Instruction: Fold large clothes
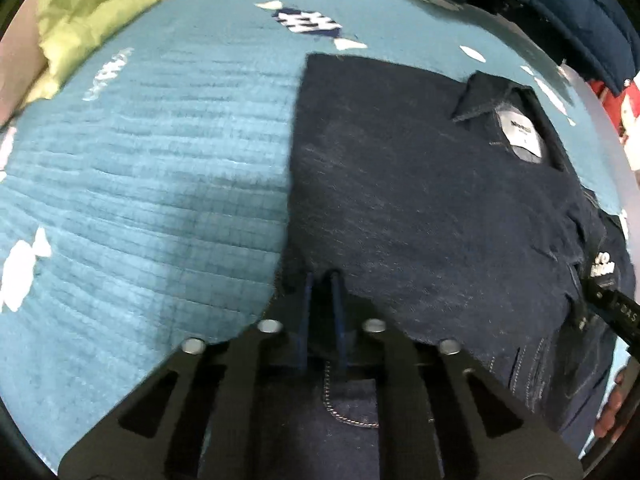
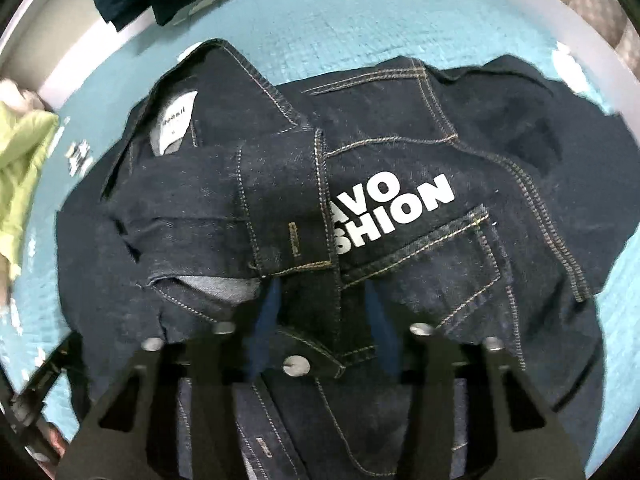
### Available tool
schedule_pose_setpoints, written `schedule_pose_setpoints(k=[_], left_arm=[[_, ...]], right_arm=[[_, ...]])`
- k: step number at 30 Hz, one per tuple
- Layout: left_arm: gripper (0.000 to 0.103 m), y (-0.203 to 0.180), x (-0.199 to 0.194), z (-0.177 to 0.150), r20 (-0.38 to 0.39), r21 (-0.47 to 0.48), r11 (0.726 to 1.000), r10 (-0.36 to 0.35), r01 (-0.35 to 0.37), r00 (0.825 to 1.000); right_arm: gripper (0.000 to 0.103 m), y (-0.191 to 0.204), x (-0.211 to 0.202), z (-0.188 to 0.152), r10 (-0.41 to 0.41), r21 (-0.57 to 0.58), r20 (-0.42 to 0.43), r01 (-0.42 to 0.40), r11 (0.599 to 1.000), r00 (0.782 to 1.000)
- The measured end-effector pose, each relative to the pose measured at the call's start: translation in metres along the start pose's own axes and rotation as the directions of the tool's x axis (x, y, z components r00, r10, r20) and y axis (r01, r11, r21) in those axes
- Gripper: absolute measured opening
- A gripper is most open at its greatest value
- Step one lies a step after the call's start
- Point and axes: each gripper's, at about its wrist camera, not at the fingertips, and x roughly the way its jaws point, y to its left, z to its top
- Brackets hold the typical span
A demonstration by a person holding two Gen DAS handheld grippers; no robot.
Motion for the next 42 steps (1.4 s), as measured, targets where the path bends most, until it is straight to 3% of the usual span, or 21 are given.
schedule_pose_setpoints(k=[2, 10, 13, 16, 20, 26, 27, 29, 32, 34, 35, 36, 39, 42], left_arm=[[0.002, 0.006, -0.006, 0.000, 0.013, -0.017, 1.000, 0.004, -0.003, 1.000], [0.002, 0.024, -0.023, 0.002, 0.056, -0.023, 0.999, 0.030, -0.029, 0.998], [0.002, 0.025, -0.001, 0.002, 0.024, -0.011, 0.999, 0.051, -0.050, 0.998], [0.002, 0.017, 0.003, -0.002, 0.043, 0.030, 0.994, 0.104, -0.105, 0.994], [0.002, 0.025, 0.000, -0.001, 0.037, 0.004, 0.998, 0.065, -0.065, 0.997], [0.002, 0.036, -0.002, 0.000, 0.031, -0.060, 0.998, 0.015, -0.013, 0.999], [0.002, 0.035, -0.003, -0.001, 0.033, -0.054, 0.998, 0.018, -0.017, 0.999], [0.002, 0.033, -0.003, -0.001, 0.036, -0.050, 0.999, 0.023, -0.022, 0.999], [0.003, 0.034, -0.002, 0.001, 0.028, -0.072, 0.997, 0.016, -0.014, 0.999], [0.003, 0.035, -0.001, 0.001, 0.029, -0.081, 0.997, 0.014, -0.012, 0.999], [0.003, 0.035, -0.001, 0.001, 0.030, -0.082, 0.997, 0.014, -0.011, 0.999], [0.003, 0.034, -0.001, 0.001, 0.032, -0.085, 0.996, 0.015, -0.012, 0.999], [0.003, 0.034, -0.002, -0.001, 0.037, -0.085, 0.996, 0.014, -0.011, 0.999], [0.003, 0.036, -0.003, -0.001, 0.036, -0.091, 0.996, 0.003, 0.001, 0.999]], right_arm=[[0.001, -0.004, -0.006, 0.004, 0.075, 0.025, 0.004, -0.075, 0.997, 0.997], [0.000, -0.007, -0.022, 0.010, 0.091, 0.005, 0.048, -0.091, 0.996, 0.995], [0.000, -0.011, -0.009, 0.010, 0.030, 0.018, 0.001, -0.030, 0.999, 1.000], [0.005, -0.016, 0.008, -0.002, 0.168, 0.057, -0.110, -0.163, 0.985, 0.980], [0.016, -0.010, 0.009, -0.017, 0.154, 0.027, -0.076, -0.153, 0.988, 0.985], [0.017, -0.007, 0.005, -0.004, 0.195, 0.086, -0.040, -0.191, 0.978, 0.980], [0.020, -0.007, 0.003, -0.003, 0.218, 0.093, -0.035, -0.214, 0.972, 0.975], [0.041, -0.004, 0.006, 0.006, 0.229, 0.096, -0.037, -0.225, 0.970, 0.973], [0.045, 0.002, 0.015, 0.019, 0.231, 0.099, -0.031, -0.227, 0.969, 0.972], [0.041, 0.006, 0.023, 0.021, 0.223, 0.114, -0.056, -0.215, 0.970, 0.973], [0.028, 0.010, 0.029, 0.022, 0.183, 0.101, -0.061, -0.177, 0.979, 0.981], [0.004, 0.009, 0.029, 0.020, 0.146, 0.081, -0.058, -0.141, 0.987, 0.988], [0.000, 0.006, 0.023, 0.018, 0.132, 0.104, -0.021, -0.129, 0.986, 0.991], [0.000, 0.008, -0.001, 0.023, 0.103, 0.071, 0.077, -0.108, 0.992, 0.992]])
